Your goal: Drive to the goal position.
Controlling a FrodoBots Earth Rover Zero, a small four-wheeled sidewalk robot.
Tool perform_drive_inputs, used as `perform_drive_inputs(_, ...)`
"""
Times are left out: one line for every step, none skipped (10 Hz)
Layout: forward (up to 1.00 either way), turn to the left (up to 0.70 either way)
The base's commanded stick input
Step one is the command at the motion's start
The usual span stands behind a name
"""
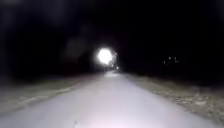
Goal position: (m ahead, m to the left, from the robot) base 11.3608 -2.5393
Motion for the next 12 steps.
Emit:
perform_drive_inputs(1.00, 0.00)
perform_drive_inputs(1.00, 0.00)
perform_drive_inputs(1.00, 0.00)
perform_drive_inputs(1.00, 0.00)
perform_drive_inputs(1.00, 0.00)
perform_drive_inputs(1.00, 0.00)
perform_drive_inputs(1.00, 0.00)
perform_drive_inputs(1.00, 0.00)
perform_drive_inputs(1.00, 0.00)
perform_drive_inputs(1.00, 0.00)
perform_drive_inputs(1.00, 0.00)
perform_drive_inputs(1.00, 0.00)
